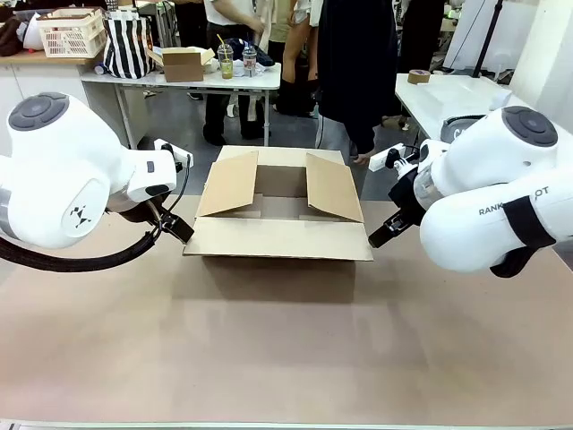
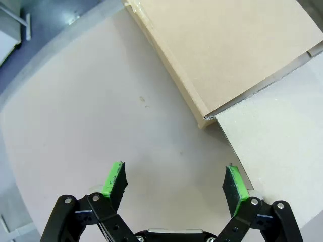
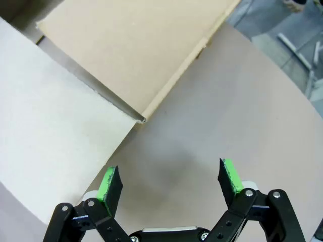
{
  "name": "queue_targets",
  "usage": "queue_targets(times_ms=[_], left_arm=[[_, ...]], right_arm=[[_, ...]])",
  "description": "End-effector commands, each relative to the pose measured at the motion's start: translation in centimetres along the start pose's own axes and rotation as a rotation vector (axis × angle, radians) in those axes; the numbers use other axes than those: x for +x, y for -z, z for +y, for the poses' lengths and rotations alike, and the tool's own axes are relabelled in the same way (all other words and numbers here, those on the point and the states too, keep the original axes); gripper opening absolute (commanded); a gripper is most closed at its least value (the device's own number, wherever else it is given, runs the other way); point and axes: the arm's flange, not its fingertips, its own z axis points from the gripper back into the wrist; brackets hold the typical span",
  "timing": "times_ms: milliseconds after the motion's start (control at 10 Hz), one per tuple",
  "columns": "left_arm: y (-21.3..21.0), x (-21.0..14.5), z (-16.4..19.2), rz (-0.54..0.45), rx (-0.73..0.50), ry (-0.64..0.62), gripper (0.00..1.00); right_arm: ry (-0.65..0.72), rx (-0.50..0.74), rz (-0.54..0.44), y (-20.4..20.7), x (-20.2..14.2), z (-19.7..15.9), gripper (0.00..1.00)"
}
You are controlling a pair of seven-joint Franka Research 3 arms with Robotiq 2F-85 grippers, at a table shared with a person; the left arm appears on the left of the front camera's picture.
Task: Pack the gift set into the box.
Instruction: Place both hands on the side flaps of the Package Box and spread them outward.
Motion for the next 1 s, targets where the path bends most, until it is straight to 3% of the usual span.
queue_targets(times_ms=[0, 700, 800, 900], left_arm=[[0.0, 0.0, 0.0, 0.000, 0.000, -0.001, 1.00], [0.0, 0.0, 0.0, 0.000, 0.000, 0.000, 1.00], [-1.6, 0.4, -0.2, 0.156, -0.075, -0.057, 1.00], [-4.6, 0.6, -0.5, 0.225, -0.136, -0.109, 1.00]], right_arm=[[0.001, 0.000, 0.000, 0.0, 0.0, 0.0, 1.00], [0.000, 0.000, 0.000, 0.0, 0.0, 0.0, 1.00], [0.025, 0.038, 0.087, -2.2, -0.1, -1.1, 1.00], [0.057, 0.084, 0.189, -5.9, -0.5, -2.0, 1.00]])
